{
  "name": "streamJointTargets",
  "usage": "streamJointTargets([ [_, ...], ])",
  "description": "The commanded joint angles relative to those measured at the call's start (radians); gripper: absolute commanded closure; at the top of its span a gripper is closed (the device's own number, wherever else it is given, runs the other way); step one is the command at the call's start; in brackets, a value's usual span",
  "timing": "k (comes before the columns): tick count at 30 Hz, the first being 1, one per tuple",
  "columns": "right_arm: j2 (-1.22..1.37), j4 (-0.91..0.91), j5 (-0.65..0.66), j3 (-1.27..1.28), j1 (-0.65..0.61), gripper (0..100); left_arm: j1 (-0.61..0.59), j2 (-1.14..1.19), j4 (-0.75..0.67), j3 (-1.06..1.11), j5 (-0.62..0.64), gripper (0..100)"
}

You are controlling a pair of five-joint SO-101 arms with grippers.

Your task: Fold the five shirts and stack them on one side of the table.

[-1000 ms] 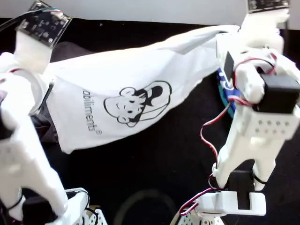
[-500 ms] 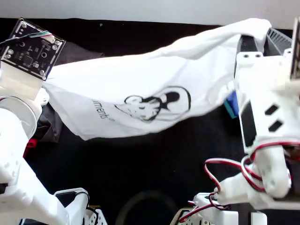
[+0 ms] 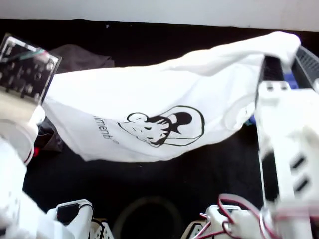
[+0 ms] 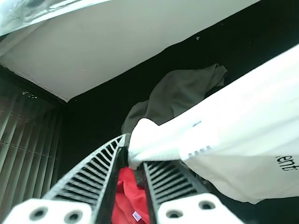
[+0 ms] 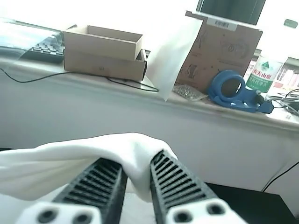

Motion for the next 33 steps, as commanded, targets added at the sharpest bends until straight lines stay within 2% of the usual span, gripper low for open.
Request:
streamJointTargets([
  [1,-0.077,-0.013,-0.005,-0.025,0.015,99.3,-0.016,-0.059,-0.008,0.001,0.008,99],
  [9,-0.177,-0.048,0.026,-0.019,0.015,99.3,-0.012,-0.142,-0.002,0.004,0.008,99],
  [11,-0.177,-0.064,0.058,-0.019,0.015,99.3,-0.015,-0.14,-0.005,0.045,0.009,99],
  [24,-0.157,-0.025,0.06,0.019,0.012,99.3,-0.015,-0.24,-0.011,0.248,0.008,99],
  [28,-0.085,-0.03,0.058,0.17,0.007,99.3,-0.015,-0.24,-0.12,0.535,0.005,99],
  [33,0.036,-0.145,0.058,0.394,0.007,99.3,-0.015,-0.24,-0.39,0.881,0.008,99],
])
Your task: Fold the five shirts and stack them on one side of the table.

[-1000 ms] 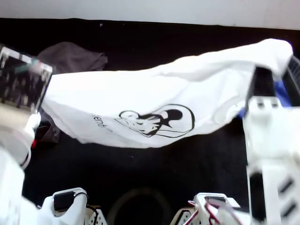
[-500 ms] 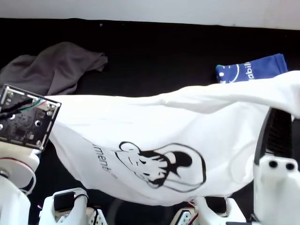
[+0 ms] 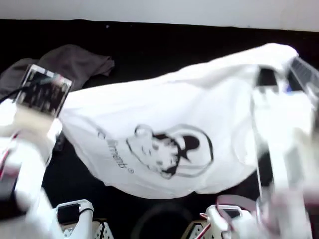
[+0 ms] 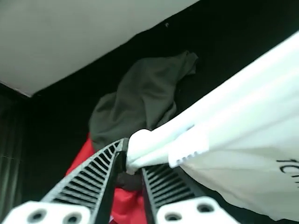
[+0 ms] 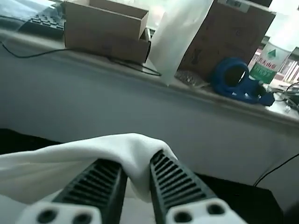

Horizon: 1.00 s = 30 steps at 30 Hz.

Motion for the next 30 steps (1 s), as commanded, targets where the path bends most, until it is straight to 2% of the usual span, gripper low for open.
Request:
streamJointTargets([
  [1,0.085,-0.127,0.006,0.153,0.002,99.3,-0.01,-0.004,-0.218,0.206,0.009,99],
  [6,0.214,-0.36,0.006,0.309,0.002,99.3,0.007,0.051,-0.411,0.24,0.009,99],
  [9,0.262,-0.394,0.006,0.312,0.002,99.3,0.015,0.154,-0.427,0.14,0.009,99],
  [17,0.168,-0.223,0.006,0.153,0.002,99.3,0.016,0.282,-0.103,-0.259,0.009,99],
  [30,-0.11,-0.085,0.008,0.088,0.002,99.3,0.008,0.28,0.267,-0.714,0.009,99],
])
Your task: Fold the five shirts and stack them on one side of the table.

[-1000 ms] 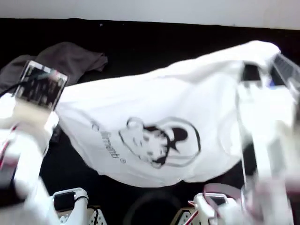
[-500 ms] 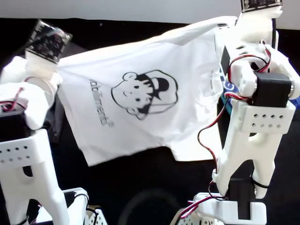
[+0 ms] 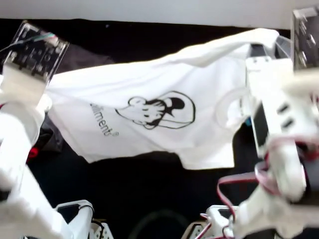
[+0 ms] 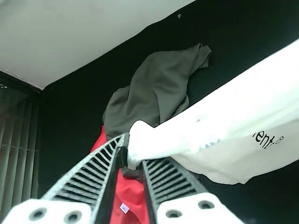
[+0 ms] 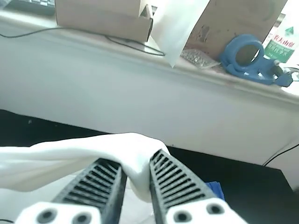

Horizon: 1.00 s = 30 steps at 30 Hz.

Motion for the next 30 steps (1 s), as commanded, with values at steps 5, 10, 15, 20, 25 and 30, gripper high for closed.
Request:
streamJointTargets([
  [5,-0.214,0.004,0.008,-0.03,0.004,99.3,-0.039,-0.088,0.046,-0.142,0.009,99],
  [10,-0.335,0.004,0.008,-0.025,0.005,99.3,-0.044,-0.183,0.049,-0.14,0.009,99],
  [15,-0.404,0.004,0.008,-0.025,0.007,99.3,-0.045,-0.251,0.049,-0.053,0.009,99],
  [20,-0.386,0.004,0.008,-0.018,0.007,99.3,-0.045,-0.328,0.044,0.148,0.003,99],
  [25,-0.28,-0.024,0.006,0.156,0.002,99.3,-0.045,-0.341,-0.034,0.334,0.002,99],
  [30,-0.174,-0.209,0.006,0.479,0.002,99.3,-0.045,-0.289,-0.227,0.628,-0.043,99],
])
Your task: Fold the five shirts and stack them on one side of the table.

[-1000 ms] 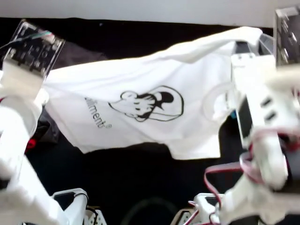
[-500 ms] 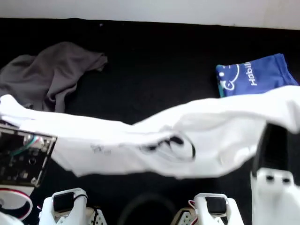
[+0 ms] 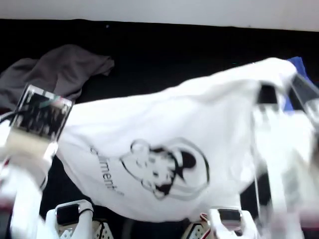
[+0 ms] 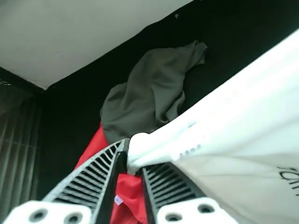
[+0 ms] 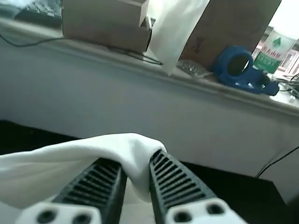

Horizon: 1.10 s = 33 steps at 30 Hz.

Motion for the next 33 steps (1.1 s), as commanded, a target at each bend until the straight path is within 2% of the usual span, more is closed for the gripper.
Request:
streamJointTargets([
  [1,0.074,-0.17,0.006,0.236,0.002,99.3,-0.015,0.064,-0.169,0.183,-0.018,99],
  [7,0.197,-0.515,0.009,0.561,-0.015,99.3,0.031,0.295,-0.396,0.237,-0.014,99],
  [12,0.367,-0.608,0.008,0.466,-0.018,99.3,0.073,0.568,-0.44,0.051,-0.014,99],
  [18,0.61,-0.467,0.008,0.136,-0.018,99.3,0.074,0.905,-0.336,-0.32,-0.014,99],
  [23,0.852,-0.335,0.008,-0.048,-0.03,99.3,0.074,1.122,-0.288,-0.529,-0.014,99],
  [33,1.216,-0.111,0.006,-0.193,-0.085,99.3,0.108,1.437,-0.247,-0.584,-0.017,99],
])
